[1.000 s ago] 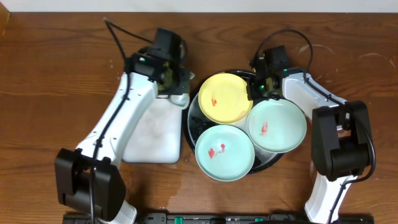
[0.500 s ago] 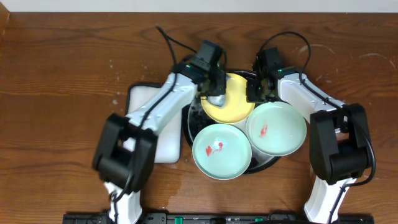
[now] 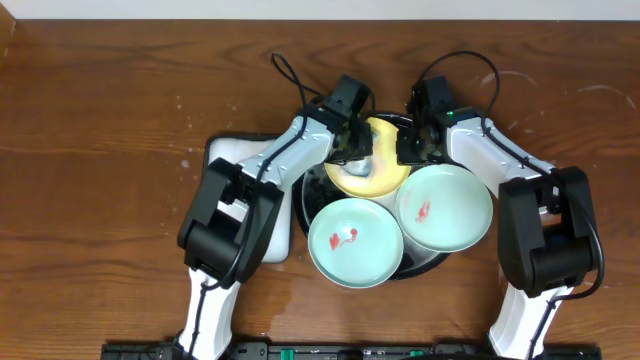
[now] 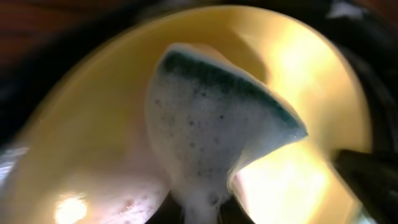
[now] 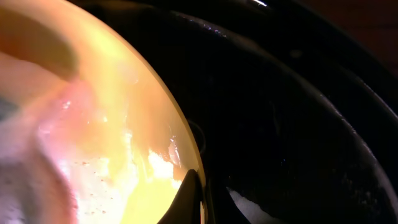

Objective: Clean dirty plates on tray and stack at the side
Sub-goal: 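Scrub the yellow plate with the sponge while right gripper holds it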

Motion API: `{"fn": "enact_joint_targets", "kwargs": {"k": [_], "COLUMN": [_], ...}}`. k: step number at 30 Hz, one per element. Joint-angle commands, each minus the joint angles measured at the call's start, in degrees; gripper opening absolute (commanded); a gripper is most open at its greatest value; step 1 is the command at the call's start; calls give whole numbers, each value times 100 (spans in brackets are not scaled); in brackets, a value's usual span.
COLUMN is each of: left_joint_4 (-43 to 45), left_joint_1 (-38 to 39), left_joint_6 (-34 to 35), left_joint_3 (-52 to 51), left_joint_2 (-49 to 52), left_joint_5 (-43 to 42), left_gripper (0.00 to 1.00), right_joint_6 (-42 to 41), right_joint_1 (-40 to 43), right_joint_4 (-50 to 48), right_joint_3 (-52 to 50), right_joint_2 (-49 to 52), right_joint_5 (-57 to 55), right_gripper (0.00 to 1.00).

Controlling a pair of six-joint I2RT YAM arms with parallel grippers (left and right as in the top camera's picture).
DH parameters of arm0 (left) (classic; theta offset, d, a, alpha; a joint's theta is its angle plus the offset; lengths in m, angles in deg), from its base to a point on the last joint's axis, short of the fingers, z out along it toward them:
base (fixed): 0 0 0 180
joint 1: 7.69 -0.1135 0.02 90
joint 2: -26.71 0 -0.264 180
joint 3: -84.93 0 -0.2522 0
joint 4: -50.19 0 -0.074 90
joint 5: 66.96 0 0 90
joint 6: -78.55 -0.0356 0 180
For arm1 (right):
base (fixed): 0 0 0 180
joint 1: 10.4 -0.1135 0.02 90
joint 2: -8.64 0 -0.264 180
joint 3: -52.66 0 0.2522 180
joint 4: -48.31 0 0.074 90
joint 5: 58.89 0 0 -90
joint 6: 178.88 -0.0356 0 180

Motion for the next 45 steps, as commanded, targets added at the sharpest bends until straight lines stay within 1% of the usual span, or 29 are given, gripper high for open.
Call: {"fn": "enact_joint_targets", "kwargs": {"k": [1, 4, 6, 9, 13, 15, 18, 21, 25, 26, 28, 31, 33, 34, 36, 39, 42, 45], "left_joint_4": [-693, -1023, -1088, -975, -605, -323, 17, 127, 46, 15, -94, -433, -476, -542, -730, -1091, -1340, -1513], "left_joint_1": [-61, -61, -61, -44, 0, 59, 212, 385, 531, 555, 566, 564, 527, 452, 339, 114, -59, -175], "left_joint_6": [-542, -780, -800, -702, -162, 140, 531, 673, 715, 719, 734, 748, 614, 417, 354, 184, 181, 140], "left_joint_3": [31, 225, 302, 299, 289, 289, 289, 289, 289, 291, 291, 291, 291, 291, 291, 297, 337, 428], "left_joint_2": [308, 308, 308, 319, 420, 533, 754, 960, 1045, 1038, 1038, 1038, 1038, 1038, 1038, 1025, 1001, 966], "left_joint_5": [2398, 3029, 3021, 2208, 595, -46, -704, -1036, -1064, -1207, -1661, -1740, -1585, -999, -254, 1346, 2369, 2959], "left_gripper": [7, 7, 7, 7, 7, 7, 7, 7, 7, 7, 8, 7, 7, 7, 8, 8, 7, 7], "right_joint_6": [-20, -20, -20, -20, 70, 87, 85, 87, 133, 133, 131, 131, 131, 131, 131, 131, 133, 133], "right_joint_1": [-20, -20, -20, -17, -20, -20, -20, -20, -20, -20, -20, -20, -20, -20, -20, -20, -20, -17], "right_joint_4": [151, 175, 181, 179, 179, 181, 177, 181, 219, 221, 221, 223, 229, 238, 243, 273, 306, 323], "right_joint_3": [-17, -20, -20, -20, -20, -20, -20, -20, -17, -20, -20, -20, -17, -20, -20, -17, -20, -20], "right_joint_2": [-4, -4, -4, -4, -4, -4, -4, -4, -4, -4, -4, -4, -4, -4, -4, -4, -4, -4], "right_joint_5": [-321, -321, -323, -323, -323, -323, -323, -323, -323, -323, -326, -323, -323, -323, -323, -323, -323, -323], "right_gripper": [1, 1, 1, 1, 1, 1, 1, 1, 1, 1, 1, 1, 1, 1, 1, 1, 1, 1]}}
